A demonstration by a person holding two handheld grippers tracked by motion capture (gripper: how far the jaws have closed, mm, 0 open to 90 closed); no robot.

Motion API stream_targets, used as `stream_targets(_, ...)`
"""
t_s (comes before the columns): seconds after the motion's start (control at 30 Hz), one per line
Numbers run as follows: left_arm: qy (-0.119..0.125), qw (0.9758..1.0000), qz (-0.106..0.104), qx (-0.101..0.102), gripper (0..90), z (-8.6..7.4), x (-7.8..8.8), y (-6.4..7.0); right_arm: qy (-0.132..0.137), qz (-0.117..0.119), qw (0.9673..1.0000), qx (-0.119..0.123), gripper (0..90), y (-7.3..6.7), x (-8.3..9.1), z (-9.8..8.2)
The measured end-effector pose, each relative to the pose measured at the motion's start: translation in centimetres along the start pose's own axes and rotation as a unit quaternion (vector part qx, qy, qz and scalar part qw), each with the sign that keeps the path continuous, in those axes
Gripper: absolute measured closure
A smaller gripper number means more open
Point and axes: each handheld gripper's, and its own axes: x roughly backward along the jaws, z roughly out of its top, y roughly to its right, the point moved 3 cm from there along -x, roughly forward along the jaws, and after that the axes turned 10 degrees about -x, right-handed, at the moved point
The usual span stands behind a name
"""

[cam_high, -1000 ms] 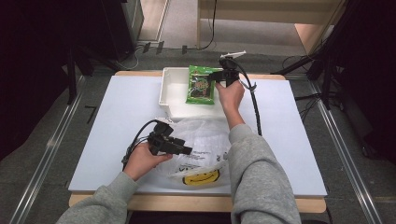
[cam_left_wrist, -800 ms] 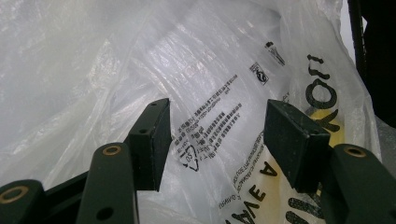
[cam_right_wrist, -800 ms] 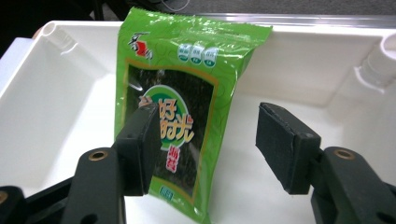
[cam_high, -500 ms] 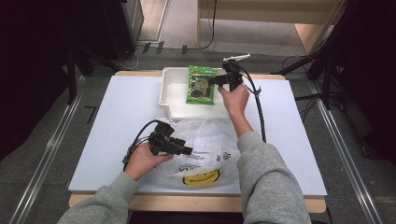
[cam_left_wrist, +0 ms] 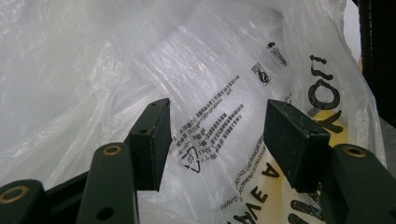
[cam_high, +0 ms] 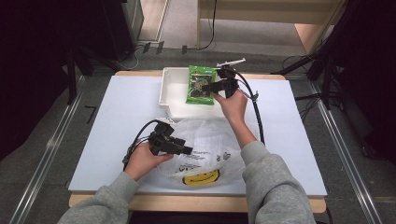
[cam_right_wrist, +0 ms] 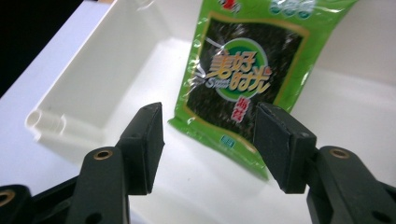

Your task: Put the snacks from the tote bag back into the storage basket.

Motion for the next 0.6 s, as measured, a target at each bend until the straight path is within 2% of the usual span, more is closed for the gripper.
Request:
stream_targets(0.23,-0.001,1.0,0.002,0.001,42.9,0.0,0.1,-0.1,0.003,0.029,0.9995,0.012,44.4,-1.0,1.0,-1.1)
stream_targets(0.6,0.001,1.0,0.005,0.0,42.8,-0.1,0.1,0.0,-0.002,0.053,0.998,0.034,44.4,-1.9,2.4,-3.2)
